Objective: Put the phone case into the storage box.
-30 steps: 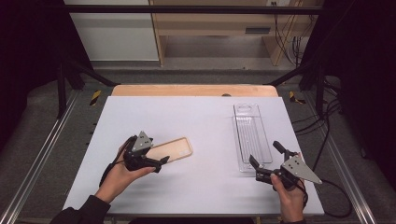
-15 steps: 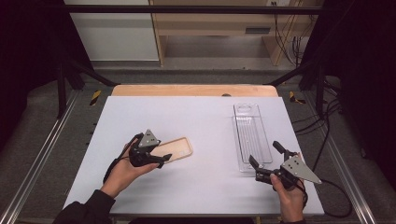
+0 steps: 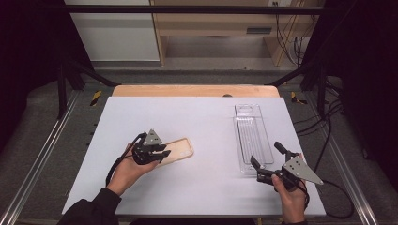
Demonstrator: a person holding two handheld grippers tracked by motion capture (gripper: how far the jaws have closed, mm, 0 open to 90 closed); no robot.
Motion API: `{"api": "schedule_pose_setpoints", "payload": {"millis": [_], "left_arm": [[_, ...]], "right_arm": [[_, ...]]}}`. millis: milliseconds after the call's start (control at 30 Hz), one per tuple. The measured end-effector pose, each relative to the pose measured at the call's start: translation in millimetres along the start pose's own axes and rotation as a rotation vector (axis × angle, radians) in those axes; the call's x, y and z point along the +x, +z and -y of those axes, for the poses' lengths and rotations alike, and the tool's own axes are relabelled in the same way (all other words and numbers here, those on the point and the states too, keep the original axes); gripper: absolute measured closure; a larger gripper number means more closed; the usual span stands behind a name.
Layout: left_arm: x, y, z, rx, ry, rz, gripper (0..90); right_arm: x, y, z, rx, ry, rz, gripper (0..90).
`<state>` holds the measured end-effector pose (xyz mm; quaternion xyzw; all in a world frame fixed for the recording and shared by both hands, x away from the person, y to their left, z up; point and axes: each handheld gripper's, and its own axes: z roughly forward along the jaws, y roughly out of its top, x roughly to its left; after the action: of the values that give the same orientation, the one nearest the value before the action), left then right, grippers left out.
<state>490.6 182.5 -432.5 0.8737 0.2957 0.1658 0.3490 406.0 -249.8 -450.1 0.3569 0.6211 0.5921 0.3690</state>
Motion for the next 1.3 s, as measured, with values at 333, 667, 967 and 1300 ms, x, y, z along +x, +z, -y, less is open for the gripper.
{"api": "schedule_pose_setpoints", "payload": {"millis": [333, 667, 967, 1300], "left_arm": [[-3.2, 8.4, -0.2, 0.055, 0.015, 0.019, 84.6], [-5.5, 21.7, 0.6, 0.121, 0.029, 0.036, 90.0], [-9.1, 31.6, 1.2, 0.158, 0.062, 0.039, 90.0], [-5.1, 40.9, 1.2, 0.167, 0.045, 0.049, 90.0]], "right_arm": [[-0.6, -0.6, -0.2, -0.003, 0.003, 0.004, 2.3], [-0.8, -1.1, -0.4, -0.003, 0.006, 0.004, 2.3], [-1.3, -1.3, -0.5, -0.005, 0.009, 0.006, 2.3], [-1.1, 0.0, 0.1, 0.001, 0.001, 0.006, 2.3]]}}
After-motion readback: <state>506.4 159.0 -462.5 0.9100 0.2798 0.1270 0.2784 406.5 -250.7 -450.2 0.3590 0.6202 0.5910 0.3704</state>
